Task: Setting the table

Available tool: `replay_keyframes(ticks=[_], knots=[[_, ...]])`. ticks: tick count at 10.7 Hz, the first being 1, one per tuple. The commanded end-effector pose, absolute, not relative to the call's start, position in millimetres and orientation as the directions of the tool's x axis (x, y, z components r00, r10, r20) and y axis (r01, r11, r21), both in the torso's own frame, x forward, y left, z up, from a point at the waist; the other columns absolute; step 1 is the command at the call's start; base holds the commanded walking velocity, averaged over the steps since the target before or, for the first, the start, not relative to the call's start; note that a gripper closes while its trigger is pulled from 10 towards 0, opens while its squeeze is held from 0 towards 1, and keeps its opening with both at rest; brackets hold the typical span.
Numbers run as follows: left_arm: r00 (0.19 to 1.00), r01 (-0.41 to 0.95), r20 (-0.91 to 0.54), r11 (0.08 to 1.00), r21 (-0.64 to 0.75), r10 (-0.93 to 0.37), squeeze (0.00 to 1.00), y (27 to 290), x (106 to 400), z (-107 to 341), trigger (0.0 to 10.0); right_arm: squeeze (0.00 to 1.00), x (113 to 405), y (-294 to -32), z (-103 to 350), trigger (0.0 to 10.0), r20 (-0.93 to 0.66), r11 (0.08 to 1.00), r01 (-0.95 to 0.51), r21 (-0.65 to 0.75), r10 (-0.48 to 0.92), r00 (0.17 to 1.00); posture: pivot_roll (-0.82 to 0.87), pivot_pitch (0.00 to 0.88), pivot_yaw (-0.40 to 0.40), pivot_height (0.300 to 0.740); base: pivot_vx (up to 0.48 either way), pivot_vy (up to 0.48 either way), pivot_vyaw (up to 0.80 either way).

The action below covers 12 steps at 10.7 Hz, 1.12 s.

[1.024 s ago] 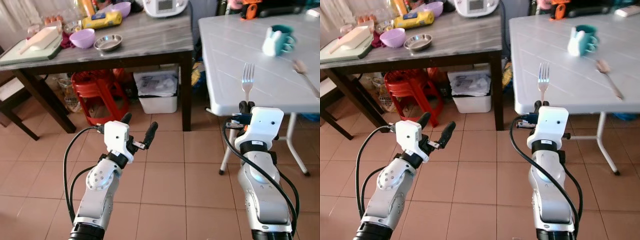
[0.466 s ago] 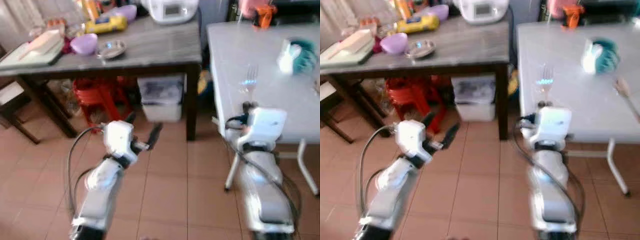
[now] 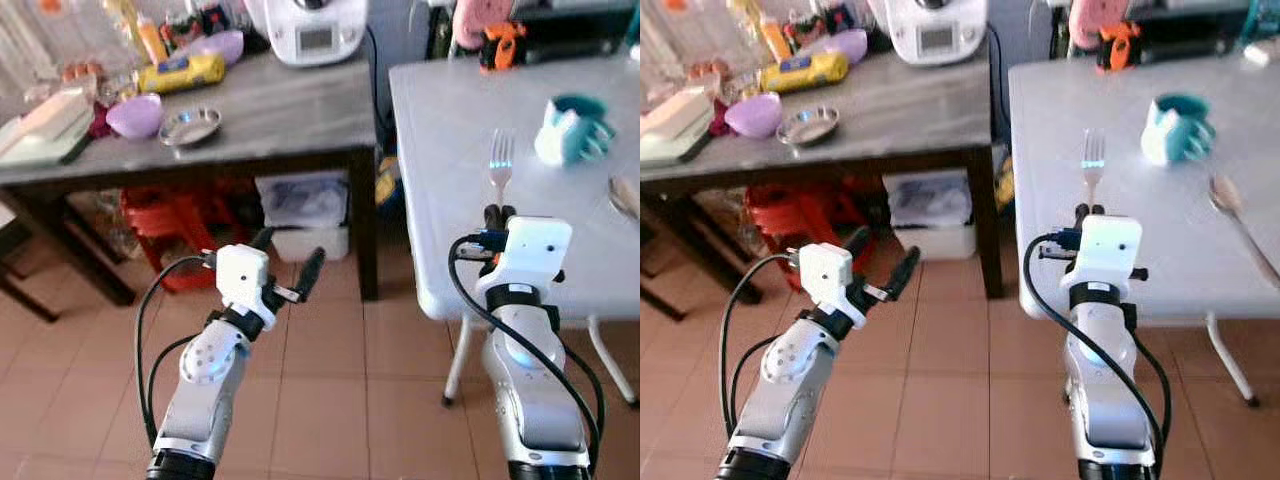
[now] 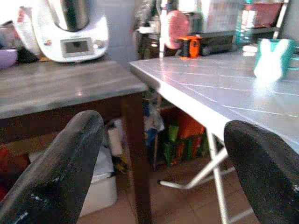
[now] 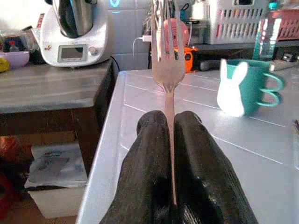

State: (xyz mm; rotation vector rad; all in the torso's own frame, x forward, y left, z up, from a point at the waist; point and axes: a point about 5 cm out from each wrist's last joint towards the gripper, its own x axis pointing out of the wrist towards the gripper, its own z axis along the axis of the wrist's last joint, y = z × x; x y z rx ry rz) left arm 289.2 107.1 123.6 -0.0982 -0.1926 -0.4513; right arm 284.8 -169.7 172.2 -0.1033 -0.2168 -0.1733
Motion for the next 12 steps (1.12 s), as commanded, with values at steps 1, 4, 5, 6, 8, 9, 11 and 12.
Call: replay_keyframes(ticks=[1, 4, 5, 6, 8, 9, 11, 12], knots=[[0.918, 0.376, 0.158, 0.925, -0.057, -0.363, 0.0, 121.9, 290.3, 116.2, 10.0, 0.0, 283.0, -163.0, 173.4, 10.0, 0.23, 0.985, 0.158, -0.07, -0.138, 0.963, -0.09, 0.1, 0.141, 0.74, 0.0, 0.0, 0.0], [0.937, 0.338, 0.118, 0.939, -0.068, -0.329, 0.0, 128.2, 292.2, 111.8, 10.0, 0.0, 280.3, -167.1, 169.5, 10.0, 0.215, 0.983, 0.175, -0.058, -0.159, 0.964, -0.09, 0.092, 0.138, 0.74, 0.0, 0.0, 0.0], [0.938, 0.335, 0.114, 0.94, -0.062, -0.327, 0.0, 127.6, 292.4, 111.9, 10.0, 0.0, 280.6, -167.1, 169.0, 10.0, 0.213, 0.983, 0.176, -0.057, -0.16, 0.964, -0.09, 0.089, 0.137, 0.74, 0.0, 0.0, 0.0], [0.935, 0.343, 0.116, 0.937, -0.06, -0.335, 0.0, 126.3, 292.2, 112.2, 10.0, 0.0, 280.7, -167.3, 168.9, 10.0, 0.213, 0.983, 0.177, -0.057, -0.161, 0.964, -0.09, 0.087, 0.137, 0.74, 0.0, 0.0, 0.0], [0.932, 0.351, 0.116, 0.934, -0.058, -0.343, 0.0, 125.4, 292.1, 112.0, 10.0, 0.0, 278.9, -169.3, 167.2, 10.0, 0.211, 0.982, 0.179, -0.058, -0.164, 0.964, -0.09, 0.085, 0.137, 0.74, 0.0, 0.152, 0.0], [0.93, 0.356, 0.119, 0.933, -0.058, -0.348, 0.0, 124.8, 291.5, 112.1, 10.0, 0.0, 278.1, -169.5, 166.5, 10.0, 0.208, 0.982, 0.18, -0.059, -0.164, 0.964, -0.09, 0.085, 0.136, 0.74, 0.0, 0.319, 0.0], [0.928, 0.361, 0.117, 0.931, -0.058, -0.353, 0.0, 124.3, 292.1, 112.1, 10.0, 0.0, 278.8, -168.8, 166.5, 10.0, 0.208, 0.982, 0.182, -0.055, -0.167, 0.964, -0.1, 0.086, 0.141, 0.74, 0.0, 0.321, 0.0], [0.927, 0.363, 0.118, 0.93, -0.056, -0.355, 0.0, 124.2, 292.3, 112.4, 10.0, 0.0, 279.1, -168.2, 166.5, 10.0, 0.208, 0.982, 0.184, -0.051, -0.17, 0.963, -0.1, 0.085, 0.143, 0.74, 0.0, 0.326, 0.0]])
